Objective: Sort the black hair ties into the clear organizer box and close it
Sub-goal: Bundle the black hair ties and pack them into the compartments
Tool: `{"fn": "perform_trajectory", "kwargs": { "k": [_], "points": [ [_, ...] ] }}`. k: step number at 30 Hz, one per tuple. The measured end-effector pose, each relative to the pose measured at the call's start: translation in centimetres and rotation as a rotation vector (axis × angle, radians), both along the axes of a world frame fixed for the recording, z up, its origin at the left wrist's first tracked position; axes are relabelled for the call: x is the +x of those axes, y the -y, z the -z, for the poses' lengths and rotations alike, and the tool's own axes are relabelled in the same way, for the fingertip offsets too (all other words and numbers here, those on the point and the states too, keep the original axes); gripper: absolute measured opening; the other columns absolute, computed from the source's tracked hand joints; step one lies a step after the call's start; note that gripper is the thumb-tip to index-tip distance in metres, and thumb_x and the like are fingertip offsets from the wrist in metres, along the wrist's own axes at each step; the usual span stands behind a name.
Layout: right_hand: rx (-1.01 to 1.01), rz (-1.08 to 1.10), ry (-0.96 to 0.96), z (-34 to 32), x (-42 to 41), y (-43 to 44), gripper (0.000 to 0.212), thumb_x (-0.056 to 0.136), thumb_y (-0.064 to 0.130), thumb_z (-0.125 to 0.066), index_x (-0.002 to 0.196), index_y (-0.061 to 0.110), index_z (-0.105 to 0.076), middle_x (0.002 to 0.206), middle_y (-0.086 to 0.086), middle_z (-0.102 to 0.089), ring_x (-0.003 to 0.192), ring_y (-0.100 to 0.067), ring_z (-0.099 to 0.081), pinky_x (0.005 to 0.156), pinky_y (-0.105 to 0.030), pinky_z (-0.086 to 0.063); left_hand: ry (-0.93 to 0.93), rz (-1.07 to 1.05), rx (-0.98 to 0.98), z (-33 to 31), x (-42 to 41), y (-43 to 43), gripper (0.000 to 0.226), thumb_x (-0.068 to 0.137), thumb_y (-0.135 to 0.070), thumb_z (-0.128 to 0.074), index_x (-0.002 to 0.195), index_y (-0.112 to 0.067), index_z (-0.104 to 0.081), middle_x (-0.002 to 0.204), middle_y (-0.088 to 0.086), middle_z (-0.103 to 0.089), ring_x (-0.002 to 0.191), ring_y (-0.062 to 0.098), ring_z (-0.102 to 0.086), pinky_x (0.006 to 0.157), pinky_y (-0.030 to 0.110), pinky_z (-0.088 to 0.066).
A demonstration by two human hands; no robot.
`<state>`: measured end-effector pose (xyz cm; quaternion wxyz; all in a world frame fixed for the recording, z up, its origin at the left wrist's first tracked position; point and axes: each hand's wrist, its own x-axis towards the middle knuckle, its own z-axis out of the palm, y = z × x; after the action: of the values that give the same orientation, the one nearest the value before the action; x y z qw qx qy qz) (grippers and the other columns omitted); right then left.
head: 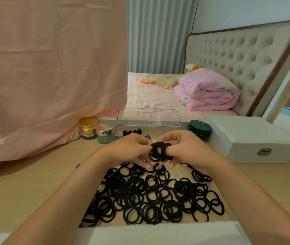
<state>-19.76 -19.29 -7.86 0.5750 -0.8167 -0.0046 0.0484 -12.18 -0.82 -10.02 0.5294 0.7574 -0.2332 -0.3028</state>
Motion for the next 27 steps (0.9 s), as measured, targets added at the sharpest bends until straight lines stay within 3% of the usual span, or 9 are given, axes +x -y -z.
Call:
{"fn": "perform_trajectory", "kwargs": {
  "k": [3,6,11,14,17,24,27],
  "points": [
    [-0.012,0.097,0.010,0.3,0.2,-0.1,0.021,0.088,-0.005,-0.069,0.106,0.005,-0.066,0.087,-0.013,-0.077,0.070,-0.022,-0.076,0.048,-0.023,-0.057,-0.098,0.043,-0.081,-0.1,-0.1,-0.2,0.023,0.096,-0.019,-0.059,0.111,-0.006,-0.070,0.112,0.021,-0.072,0.100,0.024,-0.071,0.093,0.042,-0.057],
    [-0.063,0.153,0.001,0.6,0.4,-0.1,0.018,0.088,-0.003,-0.069,0.102,0.008,-0.067,0.085,-0.013,-0.077,0.066,-0.021,-0.075,0.048,-0.024,-0.058,-0.154,0.036,-0.136,-0.1,-0.1,-0.2,0.030,0.097,-0.021,-0.056,0.117,0.000,-0.065,0.101,0.015,-0.071,0.101,0.027,-0.071,0.097,0.049,-0.055],
    [-0.213,0.161,-0.019,1.3,0.7,-0.1,0.018,0.088,0.011,-0.072,0.105,0.017,-0.068,0.094,-0.005,-0.073,0.064,-0.015,-0.073,0.048,-0.025,-0.056,-0.133,0.056,-0.099,0.1,-0.2,-0.3,0.047,0.085,-0.033,-0.073,0.121,-0.003,-0.066,0.109,0.013,-0.070,0.107,0.028,-0.071,0.098,0.045,-0.055],
    [-0.174,0.043,-0.089,1.4,0.6,0.1,0.015,0.094,0.015,-0.067,0.109,0.018,-0.071,0.096,-0.002,-0.076,0.079,-0.017,-0.077,0.057,-0.028,-0.061,-0.106,0.063,-0.089,0.1,-0.1,-0.5,0.034,0.087,-0.021,-0.074,0.118,-0.007,-0.069,0.110,0.011,-0.072,0.108,0.027,-0.071,0.094,0.041,-0.058],
    [-0.110,0.066,-0.070,1.4,0.5,0.1,0.013,0.092,0.014,-0.072,0.105,0.013,-0.075,0.091,-0.004,-0.078,0.080,-0.020,-0.078,0.061,-0.031,-0.063,-0.077,0.058,-0.051,-0.4,0.1,-0.9,0.030,0.090,-0.007,-0.071,0.119,-0.012,-0.071,0.113,0.009,-0.074,0.104,0.025,-0.073,0.088,0.034,-0.060],
    [-0.077,0.080,-0.055,1.1,0.5,0.0,0.010,0.092,0.011,-0.072,0.099,0.017,-0.072,0.093,-0.004,-0.076,0.072,-0.018,-0.076,0.060,-0.031,-0.063,-0.040,-0.004,0.019,-1.6,0.0,-1.6,0.028,0.090,-0.006,-0.070,0.117,-0.012,-0.067,0.100,0.015,-0.077,0.093,0.025,-0.076,0.082,0.032,-0.062],
    [-0.065,0.111,-0.046,0.7,0.4,0.4,0.010,0.093,0.010,-0.069,0.099,0.018,-0.070,0.097,-0.006,-0.074,0.070,-0.019,-0.074,0.059,-0.030,-0.063,-0.003,-0.097,0.024,-2.0,0.2,-2.2,0.017,0.092,-0.008,-0.067,0.109,-0.009,-0.069,0.097,0.013,-0.078,0.088,0.026,-0.077,0.070,0.025,-0.063]
  ]
}}
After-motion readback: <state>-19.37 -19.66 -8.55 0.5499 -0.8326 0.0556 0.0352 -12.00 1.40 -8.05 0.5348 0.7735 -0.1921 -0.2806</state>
